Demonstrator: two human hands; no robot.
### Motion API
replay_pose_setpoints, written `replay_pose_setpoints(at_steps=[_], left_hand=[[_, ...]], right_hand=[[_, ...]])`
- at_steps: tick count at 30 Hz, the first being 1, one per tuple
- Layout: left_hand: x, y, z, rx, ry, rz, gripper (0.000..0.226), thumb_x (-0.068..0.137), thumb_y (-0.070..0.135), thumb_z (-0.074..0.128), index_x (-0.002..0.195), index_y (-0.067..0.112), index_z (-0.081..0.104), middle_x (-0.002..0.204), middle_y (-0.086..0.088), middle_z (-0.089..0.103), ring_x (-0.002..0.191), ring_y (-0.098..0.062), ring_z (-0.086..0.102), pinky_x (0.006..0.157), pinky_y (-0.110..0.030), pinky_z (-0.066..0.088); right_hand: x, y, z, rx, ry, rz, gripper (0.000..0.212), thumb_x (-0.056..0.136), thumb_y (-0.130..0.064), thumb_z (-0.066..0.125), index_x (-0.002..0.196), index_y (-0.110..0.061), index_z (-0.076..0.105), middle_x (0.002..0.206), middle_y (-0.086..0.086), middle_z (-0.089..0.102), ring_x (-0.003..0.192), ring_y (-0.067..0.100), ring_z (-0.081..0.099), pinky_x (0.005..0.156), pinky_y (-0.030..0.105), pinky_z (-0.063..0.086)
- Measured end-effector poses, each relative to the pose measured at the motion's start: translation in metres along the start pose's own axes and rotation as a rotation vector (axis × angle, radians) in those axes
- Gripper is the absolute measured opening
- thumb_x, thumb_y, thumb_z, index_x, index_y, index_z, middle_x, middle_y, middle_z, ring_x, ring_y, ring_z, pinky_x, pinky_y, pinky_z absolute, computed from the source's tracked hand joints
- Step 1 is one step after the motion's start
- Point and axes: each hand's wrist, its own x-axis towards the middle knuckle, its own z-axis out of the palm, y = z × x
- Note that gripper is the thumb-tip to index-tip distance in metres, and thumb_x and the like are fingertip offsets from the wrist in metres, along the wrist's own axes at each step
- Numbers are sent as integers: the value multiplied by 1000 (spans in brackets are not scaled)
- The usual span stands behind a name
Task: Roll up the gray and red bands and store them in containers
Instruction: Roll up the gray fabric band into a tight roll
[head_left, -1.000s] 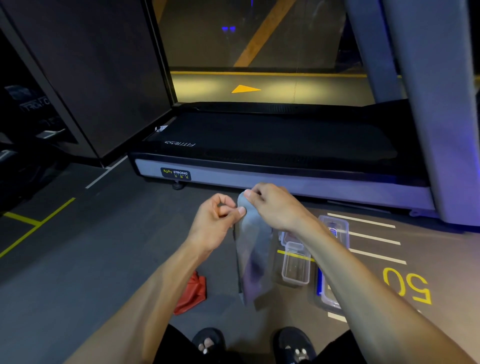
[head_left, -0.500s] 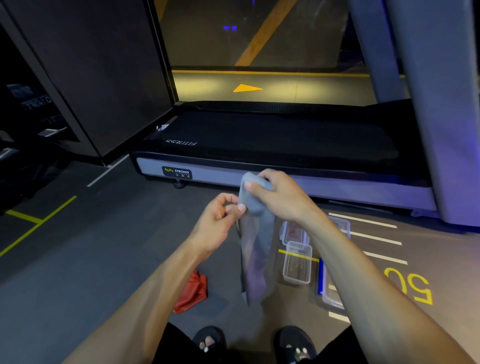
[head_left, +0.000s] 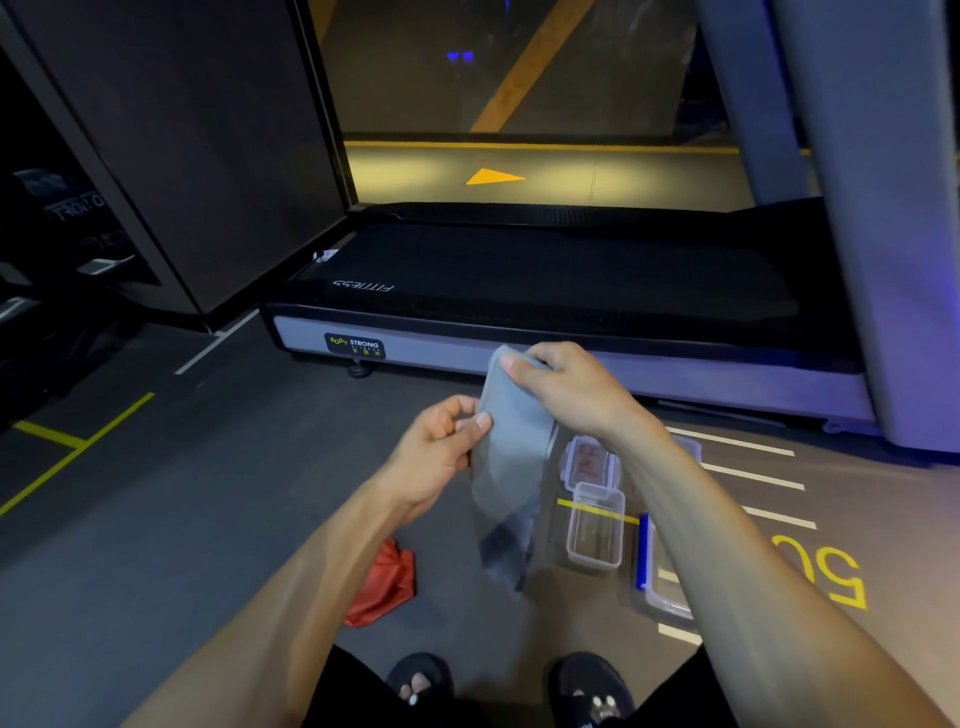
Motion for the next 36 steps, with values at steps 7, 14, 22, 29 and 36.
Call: replay_pose_setpoints(at_steps=[7,14,22,29,36], left_hand=[[3,1,0,14,26,-18,21,104,6,49,124,1,54,89,-10,76,76,-16,72,72,-28,59],[1,4,2,55,-16,40,30,105,4,46,134,5,53,99,-13,76,86,-20,74,74,-30,59],[2,0,1,215,96,38,6,105,11,52,103,10,58,74,-3,70,70,-26,57,69,-39,45],[0,2,6,134,92,25,8,104,11,51,98,10,56,71,-2,66,61,-11,58,58,-25,46],[0,2,9,58,-3,1,22,108,12,40,89,11,52,63,13,60,59,-2,54,62,-19,45]], right_hand=[[-3,-1,0,102,-63,122,51,102,-54,49,68,-21,31,59,-2,29,60,19,33,66,36,25],[-4,3,1,227,-126,108,57,101,-50,57,94,5,64,74,8,51,69,21,47,66,32,37],[-6,3,8,39,-95,67,41,106,-49,43,91,-13,56,75,-3,50,68,13,45,65,34,36],[-11,4,6,-56,-146,2,38,93,-54,66,107,-19,58,98,-5,62,84,9,56,70,29,42],[-4,7,4,4,-63,30,39,96,-55,58,99,-17,68,102,1,71,96,20,67,86,40,52]])
